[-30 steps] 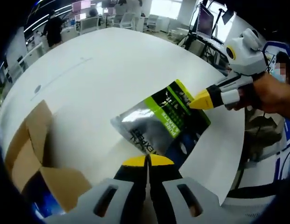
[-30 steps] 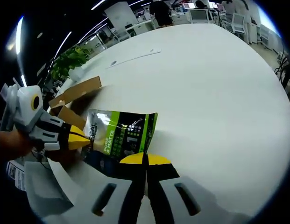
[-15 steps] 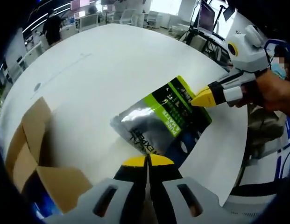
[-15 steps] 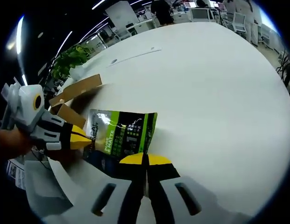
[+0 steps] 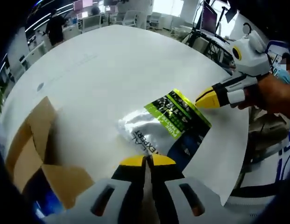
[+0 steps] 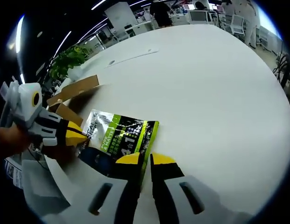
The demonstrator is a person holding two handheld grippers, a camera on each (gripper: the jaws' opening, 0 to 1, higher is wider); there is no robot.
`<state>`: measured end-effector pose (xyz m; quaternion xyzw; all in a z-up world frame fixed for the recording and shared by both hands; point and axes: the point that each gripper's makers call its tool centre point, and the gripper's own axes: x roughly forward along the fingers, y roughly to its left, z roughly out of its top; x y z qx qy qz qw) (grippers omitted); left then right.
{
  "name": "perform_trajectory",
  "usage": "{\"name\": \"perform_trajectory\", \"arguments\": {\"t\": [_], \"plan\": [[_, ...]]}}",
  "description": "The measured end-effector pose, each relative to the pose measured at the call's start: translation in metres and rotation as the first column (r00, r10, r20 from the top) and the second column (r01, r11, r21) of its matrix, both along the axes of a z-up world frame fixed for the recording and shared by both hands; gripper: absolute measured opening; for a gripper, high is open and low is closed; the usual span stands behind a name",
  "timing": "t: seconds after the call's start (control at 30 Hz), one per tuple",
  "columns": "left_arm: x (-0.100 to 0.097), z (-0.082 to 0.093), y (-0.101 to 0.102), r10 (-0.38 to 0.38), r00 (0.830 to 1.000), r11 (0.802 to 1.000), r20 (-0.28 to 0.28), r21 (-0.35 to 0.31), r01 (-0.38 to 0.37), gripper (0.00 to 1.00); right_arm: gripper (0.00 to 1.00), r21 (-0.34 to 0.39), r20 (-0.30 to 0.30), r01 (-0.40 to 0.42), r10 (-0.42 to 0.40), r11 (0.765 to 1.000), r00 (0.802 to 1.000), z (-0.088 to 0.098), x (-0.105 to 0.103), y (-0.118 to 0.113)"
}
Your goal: Operate the shoe box by opening the lid, removing the specified soft item, and placing it in the target area until the item is outside and the box remains undamaged.
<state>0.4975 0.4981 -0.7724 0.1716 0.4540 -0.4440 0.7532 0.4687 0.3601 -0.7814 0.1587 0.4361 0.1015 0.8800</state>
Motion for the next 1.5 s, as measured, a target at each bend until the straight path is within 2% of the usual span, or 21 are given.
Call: {"name": "perform_trajectory", "arguments": {"t": [0.07,0.43,0.87,1.17,1.3,1.5], "plan": [[0.001,0.003,0.001,0.001,1.000,1.000,0.016,-0.007,0.000,0.05,0.06,-0.005,0.002,0.003,-0.003,1.000,1.000,0.003,-0.002,-0.001],[-0.002,0.025,0.003,0.010,0.999,0.998,0.031,-0.055,-0.008,0.03,0.06,-0.026,0.017,0.006,-0.005,1.000,1.000,0.016,-0.007,-0.001],[-0.004,0.057,0.017,0.049,0.997,0.990,0.066,-0.135,-0.040,0.07,0.07,-0.062,0.041,0.008,-0.005,0.998,0.999,0.044,-0.014,0.005],[-0.002,0.070,0.036,0.077,0.993,0.985,0.086,-0.160,-0.063,0.08,0.07,-0.085,0.058,-0.007,0.012,0.996,0.998,0.063,-0.018,0.021],[-0.007,0.076,0.046,0.091,0.992,0.983,0.087,-0.167,-0.076,0.08,0.07,-0.096,0.062,-0.019,0.025,0.995,0.998,0.068,-0.019,0.028],[-0.001,0.084,0.067,0.117,0.988,0.980,0.097,-0.173,-0.099,0.09,0.07,-0.108,0.071,-0.041,0.048,0.993,0.996,0.077,-0.018,0.041]]}}
